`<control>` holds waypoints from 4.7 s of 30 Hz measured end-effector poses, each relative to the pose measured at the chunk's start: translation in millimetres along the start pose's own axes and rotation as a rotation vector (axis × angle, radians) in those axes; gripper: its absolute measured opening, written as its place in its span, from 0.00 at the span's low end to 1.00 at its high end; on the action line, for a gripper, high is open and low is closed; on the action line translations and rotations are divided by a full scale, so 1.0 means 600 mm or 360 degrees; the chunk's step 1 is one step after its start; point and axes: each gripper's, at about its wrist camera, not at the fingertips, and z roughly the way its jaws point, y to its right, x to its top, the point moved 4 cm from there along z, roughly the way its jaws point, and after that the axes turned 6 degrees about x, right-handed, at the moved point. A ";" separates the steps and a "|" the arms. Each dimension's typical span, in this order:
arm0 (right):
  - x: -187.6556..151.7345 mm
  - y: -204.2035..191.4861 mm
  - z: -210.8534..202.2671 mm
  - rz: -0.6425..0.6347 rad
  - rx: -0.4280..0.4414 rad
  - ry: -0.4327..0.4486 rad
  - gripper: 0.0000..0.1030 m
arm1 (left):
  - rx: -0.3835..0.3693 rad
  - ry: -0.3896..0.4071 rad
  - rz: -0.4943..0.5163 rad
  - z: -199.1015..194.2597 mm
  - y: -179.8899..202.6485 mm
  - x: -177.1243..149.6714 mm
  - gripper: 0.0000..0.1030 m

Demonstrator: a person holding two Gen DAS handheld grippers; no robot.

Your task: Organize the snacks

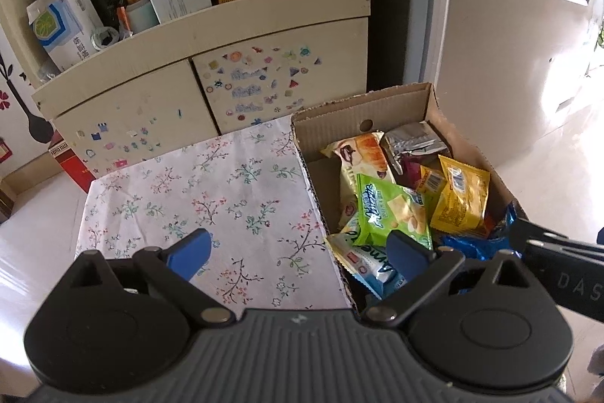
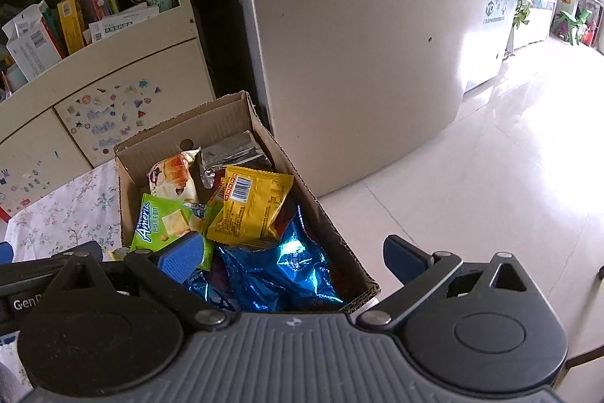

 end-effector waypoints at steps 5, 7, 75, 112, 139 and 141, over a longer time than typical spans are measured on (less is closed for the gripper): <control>-0.001 -0.002 0.002 -0.0004 -0.0012 -0.0003 1.00 | 0.0016 0.0006 0.0010 0.003 0.001 0.001 0.96; 0.000 -0.003 0.003 -0.0007 -0.0020 -0.0001 1.00 | 0.0020 0.0008 0.0015 0.003 0.001 0.001 0.96; -0.023 -0.063 -0.022 -0.0118 -0.0048 0.0042 1.00 | 0.0029 -0.0002 -0.0001 -0.006 -0.052 -0.029 0.95; -0.182 -0.210 -0.076 -0.0224 0.0199 0.0047 1.00 | 0.0082 -0.0022 -0.0086 -0.057 -0.269 -0.216 0.99; -0.298 -0.324 0.102 -0.0407 0.0212 -0.0056 1.00 | 0.0102 -0.0062 -0.0171 0.036 -0.364 -0.233 0.99; -0.300 -0.327 0.117 -0.0403 0.0184 -0.0033 1.00 | 0.0094 -0.0058 -0.0190 0.038 -0.368 -0.231 0.99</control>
